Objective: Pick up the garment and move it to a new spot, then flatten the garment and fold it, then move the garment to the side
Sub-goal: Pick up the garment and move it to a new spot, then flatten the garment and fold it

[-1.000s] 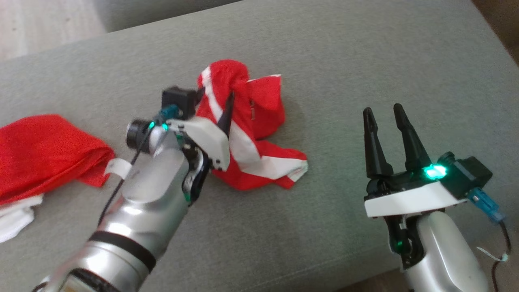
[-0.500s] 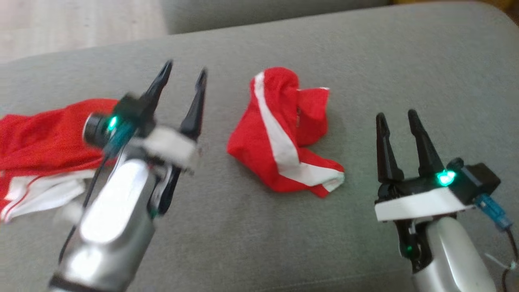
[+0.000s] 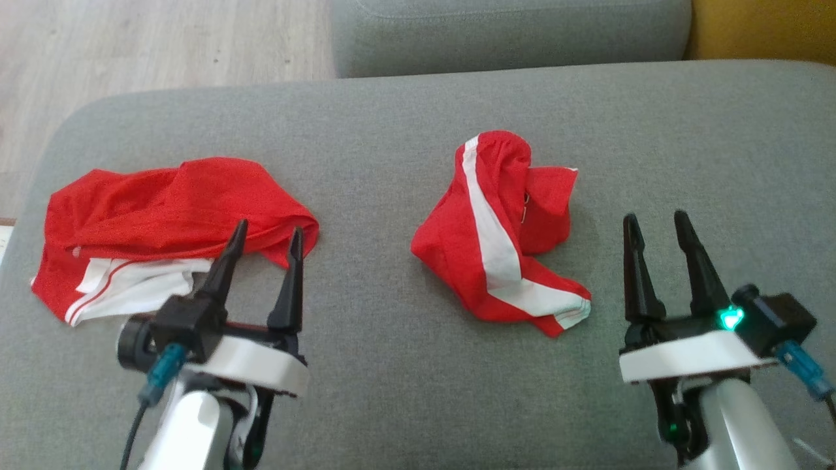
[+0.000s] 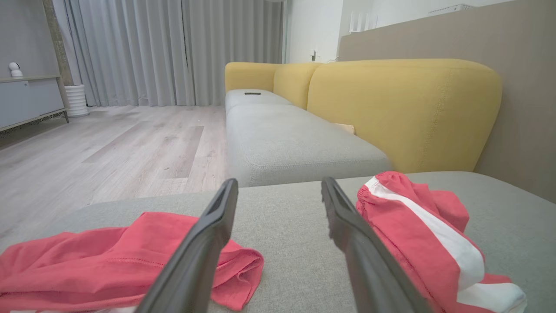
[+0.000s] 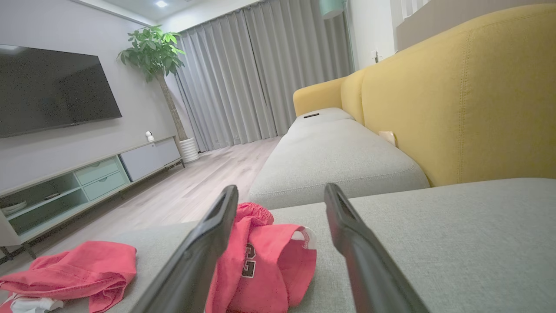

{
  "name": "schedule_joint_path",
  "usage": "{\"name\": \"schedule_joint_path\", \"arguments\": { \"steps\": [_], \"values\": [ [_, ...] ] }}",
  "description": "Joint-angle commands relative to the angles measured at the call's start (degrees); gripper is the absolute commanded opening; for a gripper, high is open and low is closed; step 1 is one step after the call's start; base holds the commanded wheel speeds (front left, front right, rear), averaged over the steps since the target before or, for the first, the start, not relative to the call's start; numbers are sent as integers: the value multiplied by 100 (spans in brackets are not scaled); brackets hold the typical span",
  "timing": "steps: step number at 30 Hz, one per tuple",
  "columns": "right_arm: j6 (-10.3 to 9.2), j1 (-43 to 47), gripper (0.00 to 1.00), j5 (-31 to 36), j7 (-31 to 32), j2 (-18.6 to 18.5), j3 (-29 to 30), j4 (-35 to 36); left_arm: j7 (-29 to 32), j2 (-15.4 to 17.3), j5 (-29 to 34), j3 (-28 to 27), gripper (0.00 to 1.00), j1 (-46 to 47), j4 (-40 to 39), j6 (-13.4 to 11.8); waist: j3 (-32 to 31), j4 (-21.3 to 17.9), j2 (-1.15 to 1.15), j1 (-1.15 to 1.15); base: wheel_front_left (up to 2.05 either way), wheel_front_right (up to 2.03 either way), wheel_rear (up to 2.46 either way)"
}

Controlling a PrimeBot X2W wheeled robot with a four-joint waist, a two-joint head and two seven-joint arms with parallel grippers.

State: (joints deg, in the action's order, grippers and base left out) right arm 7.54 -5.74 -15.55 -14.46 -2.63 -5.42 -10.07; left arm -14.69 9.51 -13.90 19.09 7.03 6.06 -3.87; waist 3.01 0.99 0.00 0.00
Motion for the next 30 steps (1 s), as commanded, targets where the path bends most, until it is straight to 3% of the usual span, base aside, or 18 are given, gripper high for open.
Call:
{"name": "schedule_joint_path", "arguments": {
  "steps": [1,15,23,30],
  "values": [
    [-5,-54,100,38,-54,-25,-109,171,-30,-21,81,-288,100,144,-245,44,-35,29,0,0,0,0,0],
    [-5,-23,100,272,-54,-25,-281,-68,-30,-518,567,-797,100,-85,-241,597,15,88,0,0,0,0,0],
    [-5,-148,100,649,53,-25,-272,-1224,-30,-613,625,-846,100,-74,-158,743,164,200,0,0,0,0,0],
    [-5,-493,100,368,152,-25,-265,-2201,-30,-649,644,-839,100,19,-87,824,315,326,0,0,0,0,0]
  ]
}}
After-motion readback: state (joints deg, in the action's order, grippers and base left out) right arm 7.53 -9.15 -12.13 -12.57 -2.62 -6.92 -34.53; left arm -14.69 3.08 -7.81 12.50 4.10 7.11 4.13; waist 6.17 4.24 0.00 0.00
